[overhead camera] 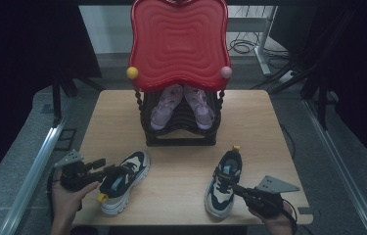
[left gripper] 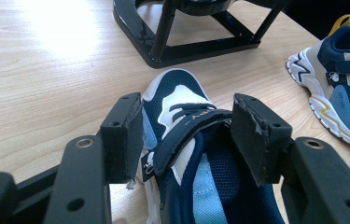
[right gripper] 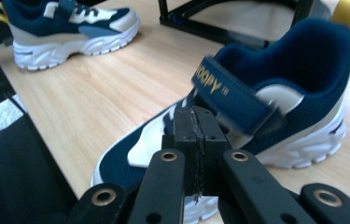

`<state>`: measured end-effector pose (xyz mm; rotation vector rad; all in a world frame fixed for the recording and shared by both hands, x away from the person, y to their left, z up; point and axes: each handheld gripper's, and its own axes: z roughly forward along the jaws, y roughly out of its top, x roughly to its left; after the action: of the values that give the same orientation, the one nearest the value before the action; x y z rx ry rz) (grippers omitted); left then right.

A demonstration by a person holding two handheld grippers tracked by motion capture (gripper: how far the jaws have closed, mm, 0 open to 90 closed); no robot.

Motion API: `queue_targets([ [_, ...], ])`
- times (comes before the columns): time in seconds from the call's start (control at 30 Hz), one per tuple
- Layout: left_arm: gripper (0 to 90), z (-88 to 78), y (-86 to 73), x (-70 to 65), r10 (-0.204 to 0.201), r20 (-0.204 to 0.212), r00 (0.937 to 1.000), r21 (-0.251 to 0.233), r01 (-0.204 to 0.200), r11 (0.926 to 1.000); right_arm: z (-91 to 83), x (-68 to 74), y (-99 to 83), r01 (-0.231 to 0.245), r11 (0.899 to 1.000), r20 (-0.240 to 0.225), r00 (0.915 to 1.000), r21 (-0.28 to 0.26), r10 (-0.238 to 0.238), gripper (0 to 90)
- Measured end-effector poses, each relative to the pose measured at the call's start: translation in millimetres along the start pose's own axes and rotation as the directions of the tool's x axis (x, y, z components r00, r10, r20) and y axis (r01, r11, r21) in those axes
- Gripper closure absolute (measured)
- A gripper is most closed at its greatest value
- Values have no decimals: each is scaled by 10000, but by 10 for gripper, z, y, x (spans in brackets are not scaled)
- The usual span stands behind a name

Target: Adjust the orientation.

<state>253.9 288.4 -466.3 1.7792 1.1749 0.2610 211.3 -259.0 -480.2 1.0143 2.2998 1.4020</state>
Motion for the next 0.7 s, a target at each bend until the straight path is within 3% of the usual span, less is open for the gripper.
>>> queue_targets([
  [0.33,445,10,-5,3,-5,-17,10000,35,5,10000,98,74,-230,121,9949,-79,9999,1001,-114,894],
  [0.7,445,13,-10,9,-22,-9,10000,41,22,10000,105,22,-263,126,9907,-192,9998,1355,-101,894],
])
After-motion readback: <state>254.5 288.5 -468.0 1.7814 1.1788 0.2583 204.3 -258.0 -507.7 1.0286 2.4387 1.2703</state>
